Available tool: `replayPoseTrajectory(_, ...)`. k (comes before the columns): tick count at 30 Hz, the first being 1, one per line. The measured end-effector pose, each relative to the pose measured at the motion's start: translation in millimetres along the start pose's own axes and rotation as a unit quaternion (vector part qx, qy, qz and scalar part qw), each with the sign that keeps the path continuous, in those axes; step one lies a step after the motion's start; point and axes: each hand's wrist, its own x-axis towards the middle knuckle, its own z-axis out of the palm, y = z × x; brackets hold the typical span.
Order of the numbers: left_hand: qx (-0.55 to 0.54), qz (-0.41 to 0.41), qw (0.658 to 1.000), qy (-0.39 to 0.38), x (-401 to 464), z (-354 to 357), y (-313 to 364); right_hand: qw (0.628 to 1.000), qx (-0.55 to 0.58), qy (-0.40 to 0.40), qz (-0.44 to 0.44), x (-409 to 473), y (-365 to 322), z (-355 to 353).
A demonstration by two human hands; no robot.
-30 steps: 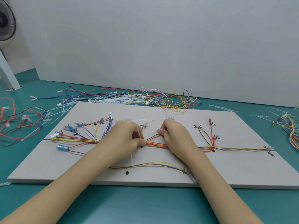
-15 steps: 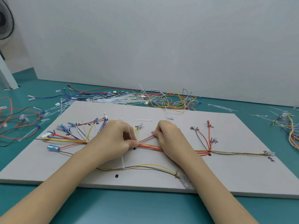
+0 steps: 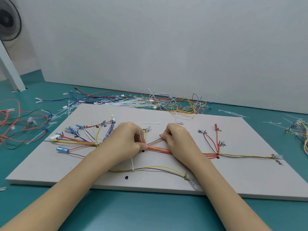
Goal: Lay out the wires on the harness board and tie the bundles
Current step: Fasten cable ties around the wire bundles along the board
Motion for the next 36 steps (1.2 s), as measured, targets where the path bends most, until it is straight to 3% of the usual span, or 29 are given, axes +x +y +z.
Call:
replayPoseTrajectory(7,-0.008,0.006,1.0,0.001,-8.7,3.6,-8.7,0.997,0.069,-0.006,0.016,6.2,7.6,-6.5)
replayPoseTrajectory(13,0.046,0.039,0.997,0.039,-17.9,12.1,-5.6,0.994,0.076,0.07,0.02,5.1,15.6,-33.4)
replayPoseTrajectory(17,0.106,0.072,0.99,0.05,-18.2,13.2,-3.9,0.987,0.051,0.103,0.109,3.7,42.5,-57.0)
replayPoseTrajectory(22,0.156,0.126,0.979,0.022,-20.2,20.9,1.9,0.971,-0.061,0.086,0.215,-0.6,65.6,-66.3)
replayPoseTrajectory(29,-0.006,0.031,0.994,0.1,-17.3,17.8,-1.4,0.967,-0.111,0.025,0.23,-1.6,76.8,-69.7)
replayPoseTrajectory(33,-0.021,-0.025,0.996,0.088,-13.6,16.5,1.4,0.964,-0.115,0.056,0.231,0.2,78.3,-63.7)
replayPoseTrajectory(36,-0.013,-0.016,0.996,0.088,-14.1,17.9,3.6,0.96,-0.133,0.076,0.234,1.4,78.7,-60.8)
